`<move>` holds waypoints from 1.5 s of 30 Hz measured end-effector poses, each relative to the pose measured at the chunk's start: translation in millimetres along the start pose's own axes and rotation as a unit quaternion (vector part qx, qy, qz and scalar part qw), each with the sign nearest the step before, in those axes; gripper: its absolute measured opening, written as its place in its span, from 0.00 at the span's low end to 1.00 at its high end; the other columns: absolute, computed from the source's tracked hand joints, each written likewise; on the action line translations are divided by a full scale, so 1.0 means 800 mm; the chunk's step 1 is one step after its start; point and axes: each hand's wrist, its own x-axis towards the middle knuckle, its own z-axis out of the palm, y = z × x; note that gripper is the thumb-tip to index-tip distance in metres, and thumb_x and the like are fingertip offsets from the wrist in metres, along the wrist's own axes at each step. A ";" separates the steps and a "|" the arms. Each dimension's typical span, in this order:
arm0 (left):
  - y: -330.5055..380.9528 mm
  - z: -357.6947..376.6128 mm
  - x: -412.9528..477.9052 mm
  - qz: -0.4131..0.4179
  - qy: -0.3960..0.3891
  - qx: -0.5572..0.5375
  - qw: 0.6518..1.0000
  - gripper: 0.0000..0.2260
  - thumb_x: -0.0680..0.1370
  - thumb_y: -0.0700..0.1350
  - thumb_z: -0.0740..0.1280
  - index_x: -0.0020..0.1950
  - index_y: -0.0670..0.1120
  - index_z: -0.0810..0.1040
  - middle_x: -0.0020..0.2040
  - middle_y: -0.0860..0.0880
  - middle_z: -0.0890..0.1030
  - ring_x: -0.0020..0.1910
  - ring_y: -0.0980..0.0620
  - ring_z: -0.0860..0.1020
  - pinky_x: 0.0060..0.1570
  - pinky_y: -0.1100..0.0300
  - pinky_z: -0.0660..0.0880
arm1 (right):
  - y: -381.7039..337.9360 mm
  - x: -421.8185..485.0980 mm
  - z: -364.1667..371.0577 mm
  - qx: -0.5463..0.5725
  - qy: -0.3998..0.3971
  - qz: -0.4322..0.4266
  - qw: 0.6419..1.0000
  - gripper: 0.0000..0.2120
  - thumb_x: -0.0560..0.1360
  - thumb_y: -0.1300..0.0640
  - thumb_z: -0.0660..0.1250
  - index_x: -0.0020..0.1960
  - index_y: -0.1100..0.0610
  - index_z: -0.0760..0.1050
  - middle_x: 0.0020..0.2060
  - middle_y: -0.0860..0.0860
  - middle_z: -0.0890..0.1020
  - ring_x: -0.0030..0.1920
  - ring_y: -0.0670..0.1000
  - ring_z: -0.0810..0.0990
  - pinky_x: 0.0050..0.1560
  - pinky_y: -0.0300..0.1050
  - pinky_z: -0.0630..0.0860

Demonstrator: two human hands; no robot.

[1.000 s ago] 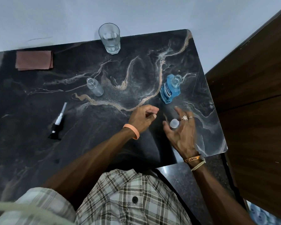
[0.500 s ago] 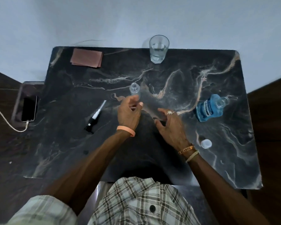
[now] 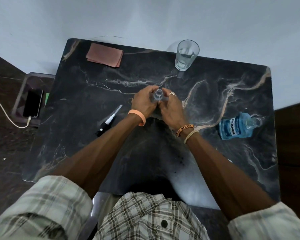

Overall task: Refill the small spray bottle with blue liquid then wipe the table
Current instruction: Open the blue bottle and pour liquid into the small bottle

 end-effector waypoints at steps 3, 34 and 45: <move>0.008 0.008 -0.001 0.023 -0.007 0.013 1.000 0.18 0.70 0.37 0.74 0.59 0.45 0.80 0.54 0.49 0.84 0.53 0.52 0.82 0.58 0.52 0.77 | 0.007 -0.005 -0.007 0.002 0.018 0.026 1.000 0.19 0.78 0.61 0.61 0.69 0.57 0.72 0.62 0.53 0.79 0.62 0.51 0.76 0.64 0.52 0.72; 0.100 0.134 -0.069 0.084 -0.201 -0.108 0.970 0.24 0.65 0.37 0.79 0.58 0.46 0.76 0.53 0.50 0.81 0.53 0.53 0.81 0.56 0.52 0.79 | 0.164 -0.159 -0.144 0.141 0.320 0.202 0.915 0.35 0.66 0.49 0.80 0.69 0.56 0.71 0.60 0.49 0.80 0.55 0.42 0.81 0.55 0.40 0.81; 0.108 0.093 -0.057 0.053 -0.140 -0.118 0.982 0.22 0.66 0.41 0.79 0.57 0.50 0.78 0.54 0.54 0.82 0.55 0.56 0.80 0.56 0.59 0.77 | 0.158 -0.144 -0.146 0.121 0.317 0.203 0.918 0.17 0.70 0.46 0.75 0.55 0.47 0.75 0.45 0.42 0.80 0.44 0.42 0.80 0.50 0.44 0.81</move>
